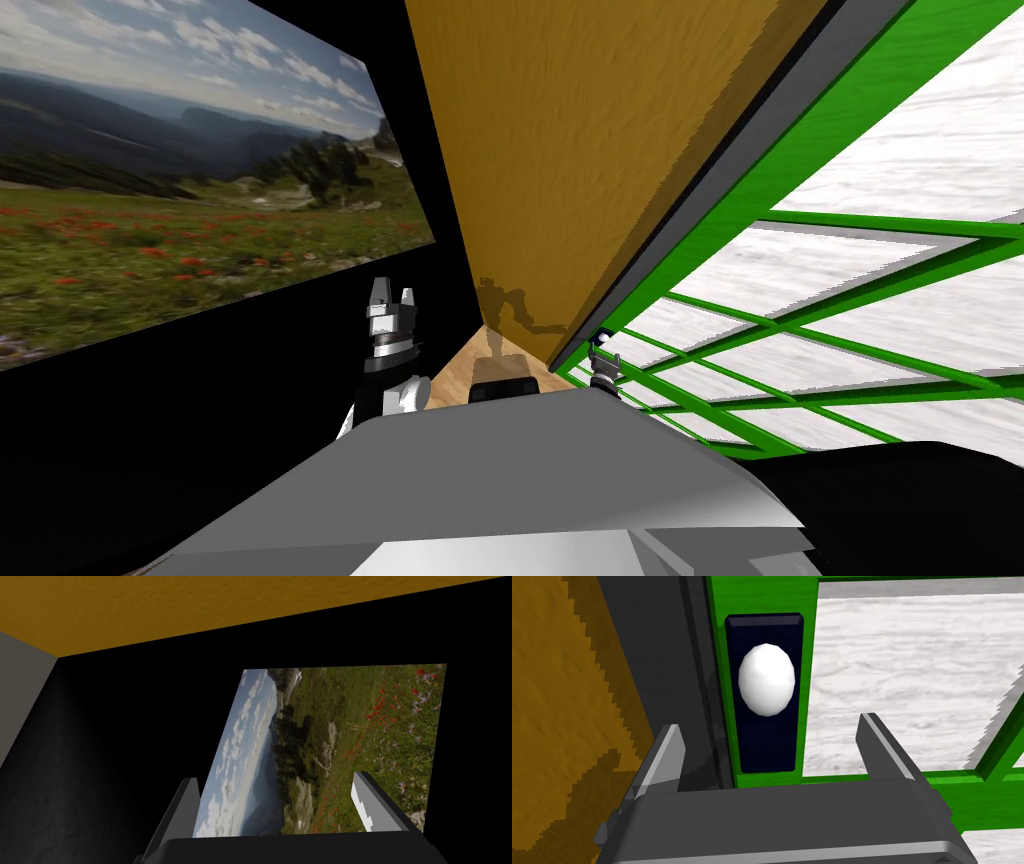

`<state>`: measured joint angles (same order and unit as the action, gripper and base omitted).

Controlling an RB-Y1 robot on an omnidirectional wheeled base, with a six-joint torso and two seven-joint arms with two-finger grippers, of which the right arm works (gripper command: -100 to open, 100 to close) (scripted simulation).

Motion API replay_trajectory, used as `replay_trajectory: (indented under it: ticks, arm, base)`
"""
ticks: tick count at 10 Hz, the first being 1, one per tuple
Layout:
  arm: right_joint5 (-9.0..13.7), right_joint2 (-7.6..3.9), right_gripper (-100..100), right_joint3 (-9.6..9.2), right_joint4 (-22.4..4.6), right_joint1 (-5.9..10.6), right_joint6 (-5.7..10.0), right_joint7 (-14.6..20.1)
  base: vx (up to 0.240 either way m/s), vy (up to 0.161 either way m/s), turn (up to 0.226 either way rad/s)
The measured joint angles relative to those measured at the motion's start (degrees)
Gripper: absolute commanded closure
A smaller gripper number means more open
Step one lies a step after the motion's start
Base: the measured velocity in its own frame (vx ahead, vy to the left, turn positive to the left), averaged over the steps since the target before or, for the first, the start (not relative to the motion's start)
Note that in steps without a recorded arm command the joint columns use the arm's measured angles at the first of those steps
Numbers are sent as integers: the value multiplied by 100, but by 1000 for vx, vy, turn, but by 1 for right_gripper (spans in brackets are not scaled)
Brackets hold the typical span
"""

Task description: Pull the door open

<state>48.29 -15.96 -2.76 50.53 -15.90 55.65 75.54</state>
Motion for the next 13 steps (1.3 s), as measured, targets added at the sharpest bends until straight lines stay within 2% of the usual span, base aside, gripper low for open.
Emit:
replay_trajectory:
  ticks: [2,6,7,9,10,13]
  arm:
    - [-22,-126,-100,-24,-186,18,72,219]
    - [-60,-368,-100,-67,-401,-60,168,613]
    - [-74,-420,-100,-83,-522,-35,211,722]
    - [-106,-538,-100,-134,-687,-92,278,965]
    - [-104,-544,100,-132,-704,-111,284,992]
    - [-111,-527,100,-144,-683,-93,285,965]
  base:
    - [96,-15,-12]
    - [102,-4,-13]
    - [116,-5,-18]
    - [80,30,-32]
    - [-19,7,27]
    - [-9,-4,5]
